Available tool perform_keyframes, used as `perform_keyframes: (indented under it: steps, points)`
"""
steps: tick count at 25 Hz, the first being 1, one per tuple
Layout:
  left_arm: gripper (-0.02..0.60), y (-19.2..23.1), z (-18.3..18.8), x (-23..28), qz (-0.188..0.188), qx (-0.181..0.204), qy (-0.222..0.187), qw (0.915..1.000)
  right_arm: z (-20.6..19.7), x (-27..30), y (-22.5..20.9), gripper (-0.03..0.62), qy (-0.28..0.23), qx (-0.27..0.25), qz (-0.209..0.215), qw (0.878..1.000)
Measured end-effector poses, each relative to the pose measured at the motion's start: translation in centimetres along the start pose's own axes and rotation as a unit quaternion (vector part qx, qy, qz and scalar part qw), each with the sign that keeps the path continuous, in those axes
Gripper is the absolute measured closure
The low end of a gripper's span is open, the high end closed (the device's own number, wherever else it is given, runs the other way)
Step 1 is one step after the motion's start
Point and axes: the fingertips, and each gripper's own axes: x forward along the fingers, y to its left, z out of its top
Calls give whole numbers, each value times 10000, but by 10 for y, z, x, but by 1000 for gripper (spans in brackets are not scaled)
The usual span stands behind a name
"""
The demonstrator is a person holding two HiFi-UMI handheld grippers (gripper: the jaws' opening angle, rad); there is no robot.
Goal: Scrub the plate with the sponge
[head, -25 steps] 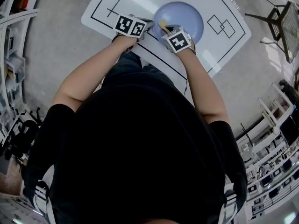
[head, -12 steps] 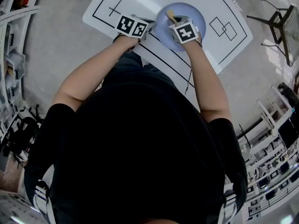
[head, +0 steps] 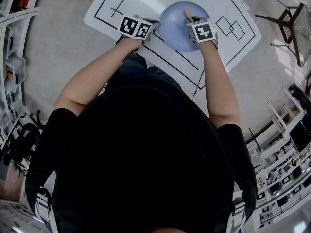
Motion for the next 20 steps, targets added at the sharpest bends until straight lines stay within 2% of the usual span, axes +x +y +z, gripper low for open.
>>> perform_keyframes:
  steps: [6,20]
  points:
    - [543,1,1,2,26,43,13,10000,-24,-13,-16,557,133,182,-253,9994]
    - [543,-1,2,1,110,-16,-111,9999,-76,-20,23,557,490,233,130,9984]
